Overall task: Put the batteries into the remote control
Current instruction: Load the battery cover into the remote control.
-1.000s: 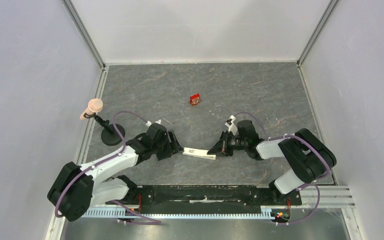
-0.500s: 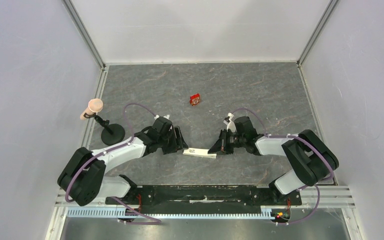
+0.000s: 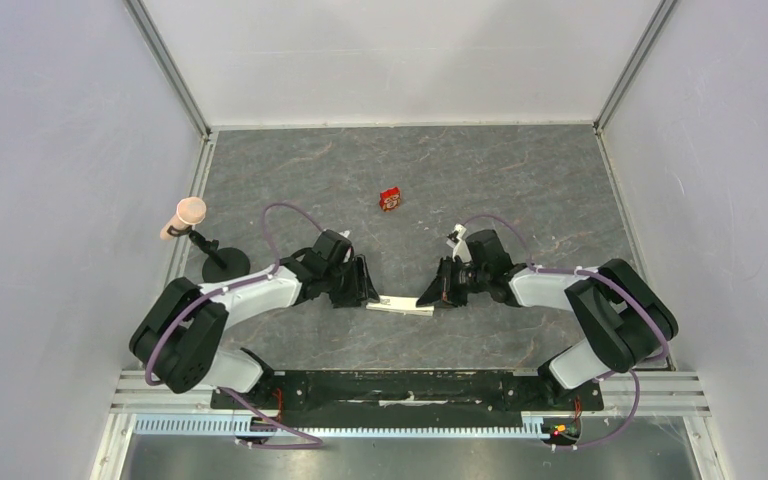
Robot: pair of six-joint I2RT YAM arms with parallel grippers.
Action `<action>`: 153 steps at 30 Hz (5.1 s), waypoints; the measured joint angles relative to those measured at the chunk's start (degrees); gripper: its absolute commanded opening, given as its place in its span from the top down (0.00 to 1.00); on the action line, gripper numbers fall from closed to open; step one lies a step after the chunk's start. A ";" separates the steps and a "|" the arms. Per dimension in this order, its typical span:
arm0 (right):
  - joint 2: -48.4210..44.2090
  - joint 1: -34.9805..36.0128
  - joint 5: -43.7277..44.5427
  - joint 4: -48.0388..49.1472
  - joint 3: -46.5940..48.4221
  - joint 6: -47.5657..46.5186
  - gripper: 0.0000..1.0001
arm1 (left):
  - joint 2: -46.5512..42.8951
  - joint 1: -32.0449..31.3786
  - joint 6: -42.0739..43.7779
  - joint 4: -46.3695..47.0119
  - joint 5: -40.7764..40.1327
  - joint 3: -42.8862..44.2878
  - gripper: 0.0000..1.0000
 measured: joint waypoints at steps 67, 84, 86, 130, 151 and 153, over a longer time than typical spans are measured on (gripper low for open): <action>-13.38 -0.57 21.20 -26.10 3.41 -8.66 0.63 | 7.54 -5.09 0.87 1.25 -1.88 5.84 0.62; -12.31 2.03 20.24 -20.55 1.81 -6.91 0.84 | 7.65 -4.85 0.87 1.09 -1.33 5.99 0.80; -12.31 2.51 20.57 -20.26 1.75 -6.25 0.86 | 7.65 -4.83 0.87 1.09 -1.27 5.99 0.83; -5.68 16.52 43.43 -34.91 12.79 13.84 0.84 | 6.34 -3.48 0.02 13.53 3.15 -0.90 0.98; 0.52 20.83 48.70 -41.57 21.35 12.17 0.34 | 6.64 -3.72 0.26 12.20 2.19 0.55 0.98; -0.31 21.29 49.81 -41.24 20.90 10.75 0.32 | 6.73 -4.22 0.59 11.98 1.95 1.27 0.92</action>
